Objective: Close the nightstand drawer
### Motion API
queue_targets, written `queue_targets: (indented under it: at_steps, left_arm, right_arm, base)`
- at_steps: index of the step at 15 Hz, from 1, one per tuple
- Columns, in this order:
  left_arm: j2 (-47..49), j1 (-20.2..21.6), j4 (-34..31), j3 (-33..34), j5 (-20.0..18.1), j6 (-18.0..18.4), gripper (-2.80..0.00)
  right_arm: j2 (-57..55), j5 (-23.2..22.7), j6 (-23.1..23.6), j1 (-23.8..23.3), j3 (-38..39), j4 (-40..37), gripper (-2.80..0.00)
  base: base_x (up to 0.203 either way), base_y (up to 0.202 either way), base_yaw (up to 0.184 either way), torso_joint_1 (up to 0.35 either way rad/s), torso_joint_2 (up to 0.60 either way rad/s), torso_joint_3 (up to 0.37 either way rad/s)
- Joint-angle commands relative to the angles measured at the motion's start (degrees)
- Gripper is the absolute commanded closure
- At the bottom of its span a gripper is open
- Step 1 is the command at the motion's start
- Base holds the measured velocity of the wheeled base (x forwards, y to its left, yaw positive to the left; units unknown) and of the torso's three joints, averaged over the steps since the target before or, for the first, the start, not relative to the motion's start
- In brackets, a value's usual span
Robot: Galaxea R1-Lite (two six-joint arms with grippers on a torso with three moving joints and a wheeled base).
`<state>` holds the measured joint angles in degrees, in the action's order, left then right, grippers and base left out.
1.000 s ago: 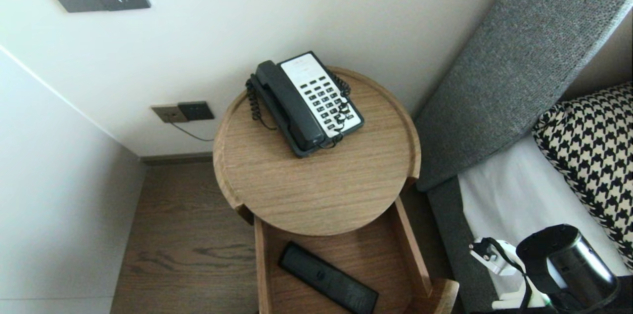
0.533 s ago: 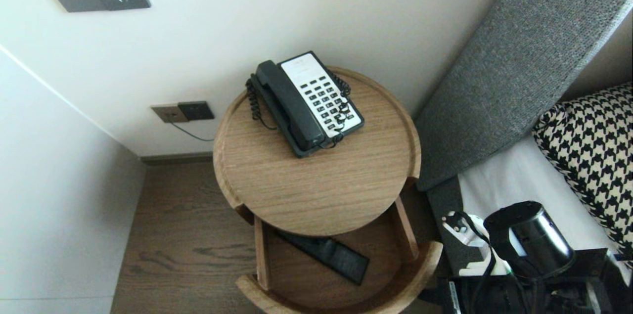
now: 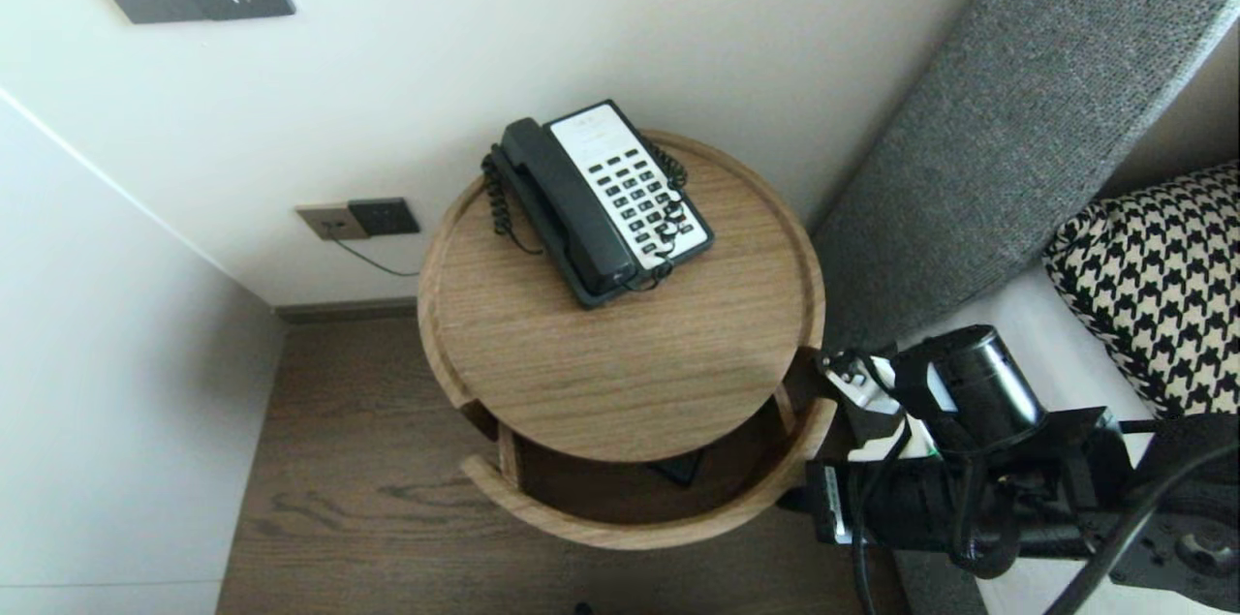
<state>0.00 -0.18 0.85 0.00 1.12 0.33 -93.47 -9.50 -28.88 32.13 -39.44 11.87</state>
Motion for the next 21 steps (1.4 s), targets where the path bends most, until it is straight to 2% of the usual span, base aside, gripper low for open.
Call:
queue_targets:
  at_steps: [1, 8, 14, 18, 21]
  left_arm:
    - [0.00, 0.01, 0.03, 0.00, 0.02, 0.02, 0.00]
    - [0.00, 0.01, 0.03, 0.00, 0.02, 0.02, 0.00]
    - [0.00, 0.01, 0.03, 0.00, 0.02, 0.02, 0.00]
    - [0.00, 0.01, 0.03, 0.00, 0.02, 0.02, 0.00]
    - [0.00, 0.01, 0.03, 0.00, 0.02, 0.02, 0.00]
  right_arm:
    - [-1.41, -0.08, -0.18, -0.89, -1.74, 0.08, 0.00]
    - [-1.98, 0.16, -0.39, -3.13, -6.33, -0.01, 0.00]
    - [-1.83, 3.08, -0.74, -2.60, -8.72, -0.18, 0.00]
    - [-1.20, 3.17, -0.74, -2.51, -8.05, -0.27, 0.00]
    - [0.30, 3.26, -0.53, -2.22, -4.58, -0.18, 0.00]
  base:
    - [0.000, 0.000, 0.000, 0.000, 0.00, 0.000]
    - [0.000, 0.000, 0.000, 0.000, 0.00, 0.000]
    - [0.000, 0.000, 0.000, 0.000, 0.00, 0.000]
    - [0.000, 0.000, 0.000, 0.000, 0.00, 0.000]
    - [0.000, 0.000, 0.000, 0.000, 0.00, 0.000]
